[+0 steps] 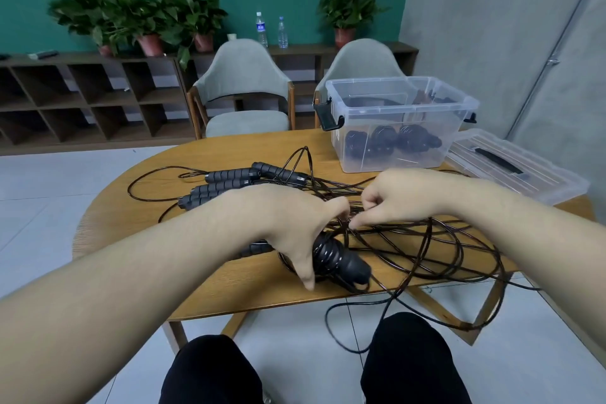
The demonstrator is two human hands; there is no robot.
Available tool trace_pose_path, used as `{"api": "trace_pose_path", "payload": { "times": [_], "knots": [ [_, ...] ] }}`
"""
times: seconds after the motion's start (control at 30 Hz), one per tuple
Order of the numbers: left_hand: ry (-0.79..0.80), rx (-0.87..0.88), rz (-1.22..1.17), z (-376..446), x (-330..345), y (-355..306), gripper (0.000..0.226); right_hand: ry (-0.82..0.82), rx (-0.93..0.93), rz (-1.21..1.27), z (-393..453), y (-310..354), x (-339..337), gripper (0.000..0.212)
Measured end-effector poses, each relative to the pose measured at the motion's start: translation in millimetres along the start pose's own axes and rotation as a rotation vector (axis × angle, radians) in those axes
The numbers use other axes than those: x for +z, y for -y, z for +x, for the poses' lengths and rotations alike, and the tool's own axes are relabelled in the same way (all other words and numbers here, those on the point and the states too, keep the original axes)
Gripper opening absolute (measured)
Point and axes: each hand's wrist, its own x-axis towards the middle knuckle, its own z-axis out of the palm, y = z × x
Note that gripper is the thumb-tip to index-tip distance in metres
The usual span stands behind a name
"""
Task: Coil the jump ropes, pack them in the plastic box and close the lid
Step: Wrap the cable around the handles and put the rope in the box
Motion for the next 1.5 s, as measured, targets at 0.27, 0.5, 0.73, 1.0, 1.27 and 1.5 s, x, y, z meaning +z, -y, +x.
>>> {"api": "trace_pose_path", "payload": {
  "times": [0.27,0.5,0.73,1.0,1.27,1.5],
  "knots": [
    [-0.261,-0.285,0.116,4.2,-0.9,12.5,0.072,-0.152,-0.015,0.094,-12.8,22.8,-11.7,0.047],
    [-0.448,-0.453,-0.214,0.0,1.1,33.7,0.060,-0.258,0.047,0.412,-18.6,47.5,3.9,0.037],
    [-0.488,-0.300,-1.239,-7.1,4.3,37.7,0.044,-0.314,0.064,0.902,-3.7,62.0,37.9,0.037],
    [-0.315,0.005,-1.669,-14.1,11.1,38.9,0.052,-0.292,-0.057,1.086,-8.7,63.3,48.8,0.037],
    [-0.299,0.091,-1.748,-18.6,14.4,39.5,0.054,-0.207,-0.058,1.132,-3.4,64.6,83.3,0.049],
    [-0.085,0.176,-1.870,-27.7,27.0,63.3,0.072,-0.225,-0.040,0.889,-6.9,46.8,69.6,0.051]
  ]
}}
